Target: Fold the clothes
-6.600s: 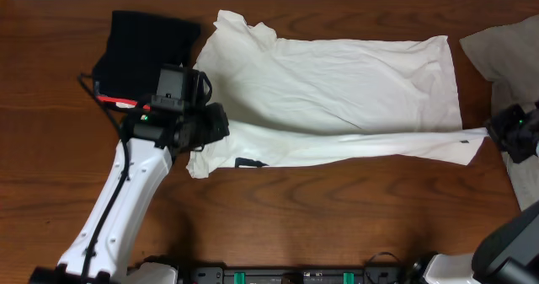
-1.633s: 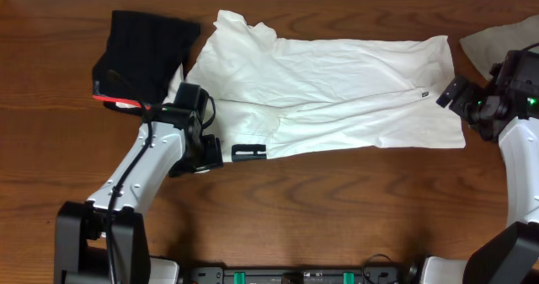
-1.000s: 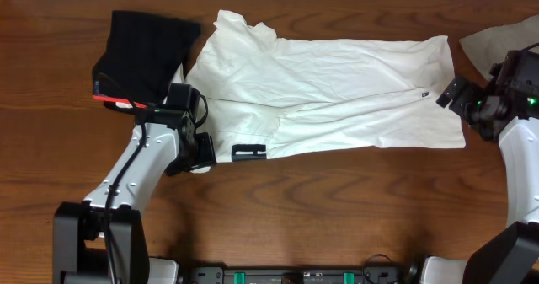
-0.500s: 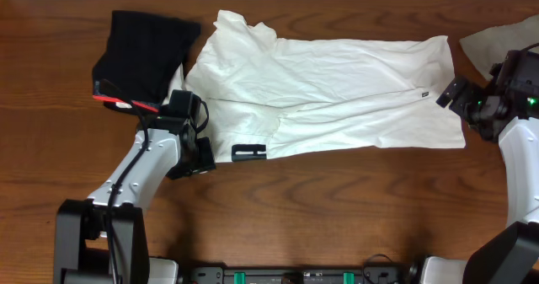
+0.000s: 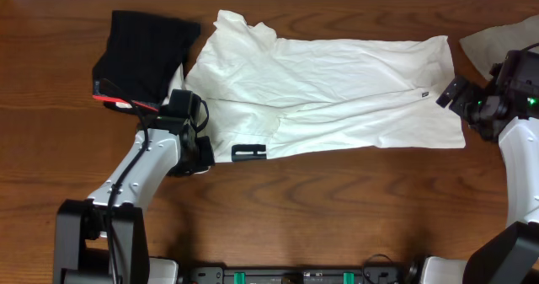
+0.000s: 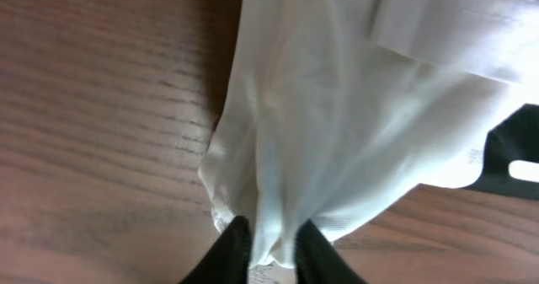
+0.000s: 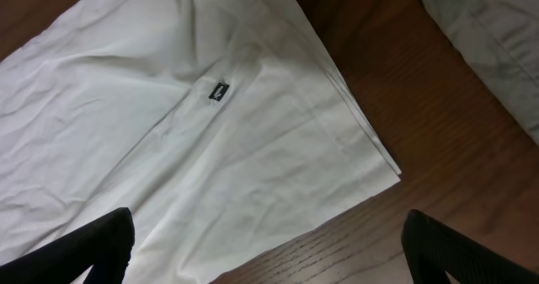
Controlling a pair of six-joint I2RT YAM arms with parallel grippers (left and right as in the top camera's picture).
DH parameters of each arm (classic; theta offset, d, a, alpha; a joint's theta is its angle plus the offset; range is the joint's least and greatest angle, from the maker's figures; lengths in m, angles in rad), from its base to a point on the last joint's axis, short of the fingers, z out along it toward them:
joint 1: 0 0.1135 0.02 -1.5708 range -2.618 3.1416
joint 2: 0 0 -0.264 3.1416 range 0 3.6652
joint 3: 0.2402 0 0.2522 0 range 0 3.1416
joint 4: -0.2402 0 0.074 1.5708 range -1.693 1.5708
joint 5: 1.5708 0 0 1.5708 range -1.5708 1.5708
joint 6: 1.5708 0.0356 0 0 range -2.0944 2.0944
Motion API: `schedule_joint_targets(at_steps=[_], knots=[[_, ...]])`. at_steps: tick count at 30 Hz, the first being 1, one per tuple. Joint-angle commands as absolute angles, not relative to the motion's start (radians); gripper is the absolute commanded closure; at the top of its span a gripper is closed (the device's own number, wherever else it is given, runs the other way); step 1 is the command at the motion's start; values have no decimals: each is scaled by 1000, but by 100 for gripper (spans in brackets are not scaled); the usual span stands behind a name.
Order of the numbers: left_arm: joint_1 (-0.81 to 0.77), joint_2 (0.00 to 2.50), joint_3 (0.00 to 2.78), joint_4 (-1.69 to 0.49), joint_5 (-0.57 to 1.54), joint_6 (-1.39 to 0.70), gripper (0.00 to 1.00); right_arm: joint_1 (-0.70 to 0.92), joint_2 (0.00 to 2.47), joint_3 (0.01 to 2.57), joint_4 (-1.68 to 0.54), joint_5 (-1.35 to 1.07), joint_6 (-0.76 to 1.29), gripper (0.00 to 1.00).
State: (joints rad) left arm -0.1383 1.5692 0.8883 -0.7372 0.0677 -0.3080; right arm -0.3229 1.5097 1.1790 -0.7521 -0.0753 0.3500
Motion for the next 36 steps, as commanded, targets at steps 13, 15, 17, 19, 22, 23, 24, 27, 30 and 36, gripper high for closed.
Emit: schedule_joint_targets(at_steps=[13,15,17,19,22,23,24,27,30,36], knots=[[-134,1577,879,-661,-92,-262,94,-318,1508,1183,-755,-79,336,1],[-134,1577,879,-656,-99,-262,94,-318,1508,1183,-754,-79,336,1],[-134,1577,879,-651,-99,-262,94,-318,1508,1183,-754,-79,336,1],[-134,1577,879,-647,-99,-262,92,-318,1508,1183,-754,-79,336,1],[-134,1577,879,-644,-99,-263,78,-318,1508,1183,-754,-79,336,1],[-134,1578,879,-644,-98,-263,75,-318,1508,1183,-754,-79,336,1],[-134,1581,879,-643,-99,-263,69,-318,1508,1183,-754,-79,336,1],[-134,1592,879,-636,-99,-263,52,-318,1508,1183,-755,-79,336,1],[-130,1601,880,-605,-99,-262,41,-317,1508,1183,-754,-79,336,1],[-112,1594,961,-626,-98,-263,41,-318,1508,1183,-754,-79,336,1]])
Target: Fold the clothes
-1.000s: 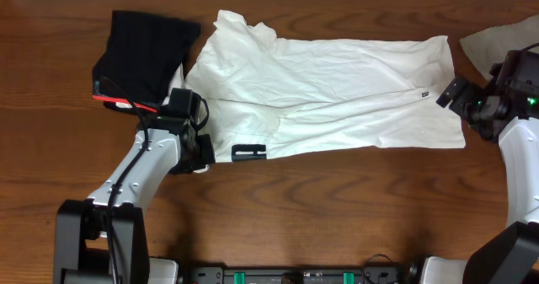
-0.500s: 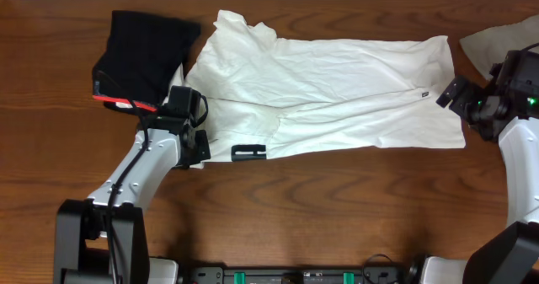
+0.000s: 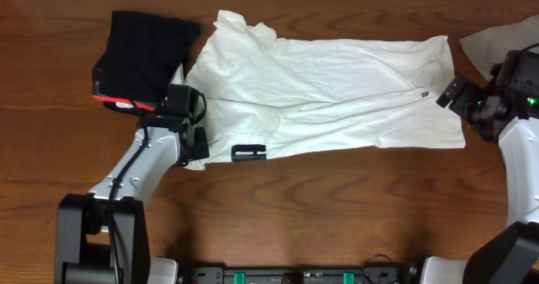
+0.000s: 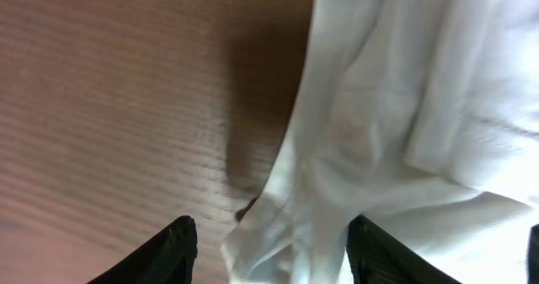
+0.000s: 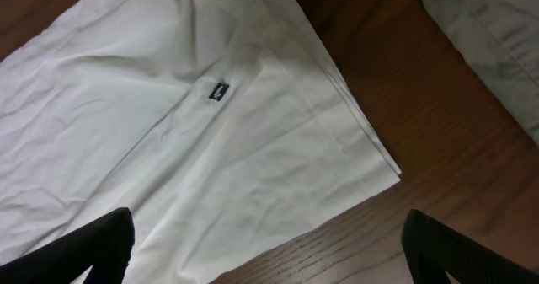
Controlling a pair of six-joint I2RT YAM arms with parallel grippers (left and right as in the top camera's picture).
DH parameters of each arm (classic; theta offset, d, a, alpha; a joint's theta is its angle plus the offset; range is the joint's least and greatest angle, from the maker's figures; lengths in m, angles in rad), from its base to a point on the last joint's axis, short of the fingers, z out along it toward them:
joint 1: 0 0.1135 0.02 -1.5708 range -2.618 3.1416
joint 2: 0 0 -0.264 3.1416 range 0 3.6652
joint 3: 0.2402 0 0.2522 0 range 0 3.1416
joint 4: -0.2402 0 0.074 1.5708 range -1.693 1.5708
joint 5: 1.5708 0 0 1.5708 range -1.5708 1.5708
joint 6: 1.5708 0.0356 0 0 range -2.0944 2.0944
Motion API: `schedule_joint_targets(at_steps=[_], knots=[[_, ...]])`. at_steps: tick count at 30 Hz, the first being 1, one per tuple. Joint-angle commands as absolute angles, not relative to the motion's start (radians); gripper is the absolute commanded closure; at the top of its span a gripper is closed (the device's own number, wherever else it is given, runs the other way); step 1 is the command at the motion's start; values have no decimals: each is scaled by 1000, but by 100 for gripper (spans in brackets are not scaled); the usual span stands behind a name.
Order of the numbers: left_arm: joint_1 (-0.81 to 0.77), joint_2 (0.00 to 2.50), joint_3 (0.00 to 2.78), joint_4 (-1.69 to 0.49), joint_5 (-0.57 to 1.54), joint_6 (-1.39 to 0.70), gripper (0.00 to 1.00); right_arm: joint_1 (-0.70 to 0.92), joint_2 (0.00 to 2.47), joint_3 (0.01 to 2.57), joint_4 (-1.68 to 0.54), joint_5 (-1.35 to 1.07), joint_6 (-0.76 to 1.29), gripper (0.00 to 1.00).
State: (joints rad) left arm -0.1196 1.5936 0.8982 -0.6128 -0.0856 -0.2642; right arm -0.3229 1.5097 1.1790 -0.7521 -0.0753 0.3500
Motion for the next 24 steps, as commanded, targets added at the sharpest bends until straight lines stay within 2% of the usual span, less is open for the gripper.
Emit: schedule_joint_targets(at_steps=[1,8,12,17,19,20,21,22,23,24], knots=[[-112,1588,987,-643,-99,-263,41,-318,1508,1183,-754,-79,336,1],[-106,1563,1135,-751,-99,-270,40,-318,1508,1183,-733,-74,336,1],[-96,1547,1164,-815,-82,-344,40,-318,1508,1183,-688,-108,368,1],[-97,1526,1163,-877,67,-345,40,-318,1508,1183,-785,-348,426,1],[-97,1528,1154,-885,145,-345,40,-318,1508,1183,-773,-364,363,1],[-97,1528,1145,-881,178,-345,40,-318,1508,1183,-792,-363,297,20],[-97,1530,1132,-873,212,-345,40,-317,1512,1182,-805,-353,244,57],[-97,1531,1118,-863,227,-345,40,-316,1518,1182,-827,-338,228,80],[-97,1532,1102,-850,228,-345,40,-315,1526,1182,-854,-312,221,99],[-97,1534,1086,-836,228,-345,40,-315,1536,1180,-875,-279,206,99]])
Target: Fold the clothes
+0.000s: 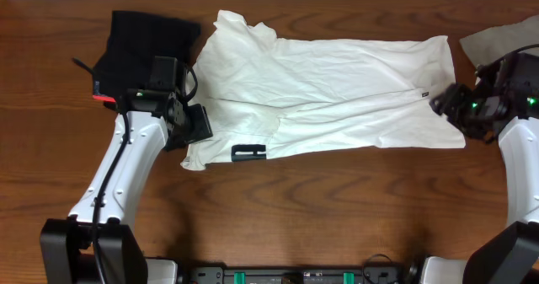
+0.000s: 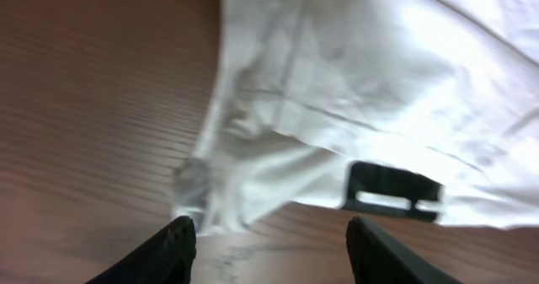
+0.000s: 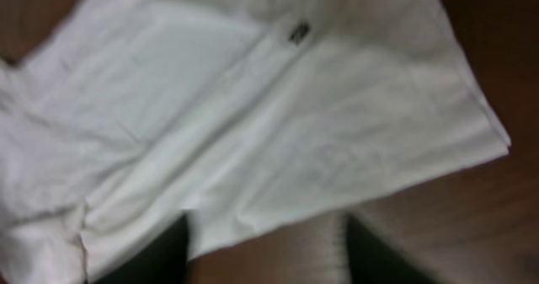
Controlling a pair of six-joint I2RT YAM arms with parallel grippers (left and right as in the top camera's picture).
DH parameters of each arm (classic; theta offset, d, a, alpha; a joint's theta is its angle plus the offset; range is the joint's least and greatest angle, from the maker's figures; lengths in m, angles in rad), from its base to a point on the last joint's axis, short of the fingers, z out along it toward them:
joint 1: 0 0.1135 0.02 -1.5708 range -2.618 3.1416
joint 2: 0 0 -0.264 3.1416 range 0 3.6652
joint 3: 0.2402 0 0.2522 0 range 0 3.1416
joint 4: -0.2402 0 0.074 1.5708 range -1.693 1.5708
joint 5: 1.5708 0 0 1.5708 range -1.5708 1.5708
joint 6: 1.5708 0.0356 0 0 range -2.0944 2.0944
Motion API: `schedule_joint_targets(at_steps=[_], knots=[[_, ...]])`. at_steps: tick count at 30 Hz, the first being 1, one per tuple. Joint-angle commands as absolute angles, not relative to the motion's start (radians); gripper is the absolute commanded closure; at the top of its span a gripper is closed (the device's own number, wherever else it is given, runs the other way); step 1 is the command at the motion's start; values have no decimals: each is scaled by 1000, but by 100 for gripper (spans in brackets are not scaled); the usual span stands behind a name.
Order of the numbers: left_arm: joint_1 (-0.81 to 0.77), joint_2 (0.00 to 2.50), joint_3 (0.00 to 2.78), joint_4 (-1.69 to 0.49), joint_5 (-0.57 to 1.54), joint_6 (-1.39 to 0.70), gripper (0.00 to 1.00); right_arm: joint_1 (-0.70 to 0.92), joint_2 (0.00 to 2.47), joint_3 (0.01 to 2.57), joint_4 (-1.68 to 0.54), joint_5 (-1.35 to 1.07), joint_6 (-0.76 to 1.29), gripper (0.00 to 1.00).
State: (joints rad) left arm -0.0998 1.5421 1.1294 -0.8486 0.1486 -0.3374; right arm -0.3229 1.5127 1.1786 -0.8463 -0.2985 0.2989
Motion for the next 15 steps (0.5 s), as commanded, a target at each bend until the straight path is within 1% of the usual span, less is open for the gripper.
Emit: schedule_joint_targets(at_steps=[1,6,15], knots=[[-97,1536,1067,-813,228,-345,40,-314,1546,1174,-880,-250,179,99],[-97,1557,1011,-749,228,-345,41,-314,1602,1113,-821,-160,148,99],[-97,1575,977,-731,228,-345,41,-314,1716,949,-562,-40,147,99]])
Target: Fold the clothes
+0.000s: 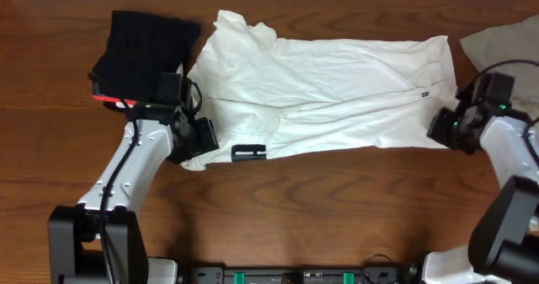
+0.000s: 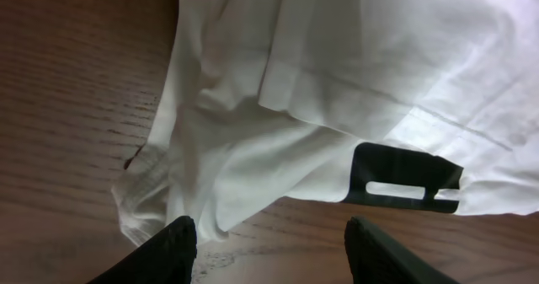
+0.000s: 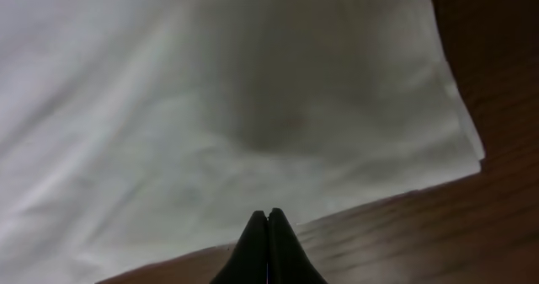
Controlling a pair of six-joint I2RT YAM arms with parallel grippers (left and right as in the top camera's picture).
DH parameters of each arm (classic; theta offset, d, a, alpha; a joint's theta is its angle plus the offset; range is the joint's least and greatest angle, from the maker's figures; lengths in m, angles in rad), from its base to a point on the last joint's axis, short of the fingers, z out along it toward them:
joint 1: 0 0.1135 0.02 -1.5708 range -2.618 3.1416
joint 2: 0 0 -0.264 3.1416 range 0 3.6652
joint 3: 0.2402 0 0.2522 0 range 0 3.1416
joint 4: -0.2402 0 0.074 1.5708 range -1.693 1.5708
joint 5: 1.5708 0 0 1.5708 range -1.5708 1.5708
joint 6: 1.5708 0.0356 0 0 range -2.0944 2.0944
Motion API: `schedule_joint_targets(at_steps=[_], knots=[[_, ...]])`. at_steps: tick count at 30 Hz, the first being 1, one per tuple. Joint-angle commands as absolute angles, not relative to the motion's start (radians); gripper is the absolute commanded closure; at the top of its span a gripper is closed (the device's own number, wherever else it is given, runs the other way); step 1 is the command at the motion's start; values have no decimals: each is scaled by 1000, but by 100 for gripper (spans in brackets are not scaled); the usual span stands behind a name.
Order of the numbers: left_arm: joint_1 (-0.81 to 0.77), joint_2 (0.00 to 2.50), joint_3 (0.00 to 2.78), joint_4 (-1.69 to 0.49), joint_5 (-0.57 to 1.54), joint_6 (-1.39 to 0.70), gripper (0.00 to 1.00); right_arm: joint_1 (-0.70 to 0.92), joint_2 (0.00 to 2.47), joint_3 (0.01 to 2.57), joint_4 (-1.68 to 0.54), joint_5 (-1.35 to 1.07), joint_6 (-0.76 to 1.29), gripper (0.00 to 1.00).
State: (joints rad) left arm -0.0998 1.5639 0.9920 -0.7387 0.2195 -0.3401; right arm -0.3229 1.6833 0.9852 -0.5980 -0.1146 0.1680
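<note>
A white shirt (image 1: 320,90) lies spread across the table, with a black patch (image 2: 404,179) near its lower left. My left gripper (image 1: 198,141) stands open just off the shirt's crumpled lower left corner (image 2: 160,200). Nothing is between the left fingers (image 2: 181,250) except bare wood. My right gripper (image 1: 442,128) is low at the shirt's lower right hem (image 3: 455,162). It is shut, with its fingertips (image 3: 268,221) pressed together at the hem line and no cloth visible between them.
A folded black garment (image 1: 143,52) with a red edge (image 1: 109,101) lies at the back left, close to my left arm. A grey cloth (image 1: 501,40) lies at the back right. A small dark label (image 1: 424,93) sits near the shirt's right side.
My right gripper was open over the shirt's right part and is now shut, low at the lower right hem. My left gripper, still open, sits slightly lower and further right by the crumpled corner.
My left gripper was first shut on the shirt's lower left corner while the right hung open off the right edge. Then the left was open, the corner lying crumpled on the wood. Later both were open, the right nearer the shirt. Now the right is shut at the hem.
</note>
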Motion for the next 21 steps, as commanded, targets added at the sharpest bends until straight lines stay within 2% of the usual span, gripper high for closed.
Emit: schedule_joint_targets(at_steps=[1,9,14,21], knots=[[-97,1575,969,-718,228,-345,41,-314,1729,939,-540,-37,139,99],[-97,1577,882,-571,226,-345,41,-317,1758,933,-500,32,115,99],[-97,1582,867,-560,191,-345,41,-335,1759,915,-503,158,174,99],[-97,1599,864,-559,138,-314,41,-374,1759,873,-453,175,179,99]])
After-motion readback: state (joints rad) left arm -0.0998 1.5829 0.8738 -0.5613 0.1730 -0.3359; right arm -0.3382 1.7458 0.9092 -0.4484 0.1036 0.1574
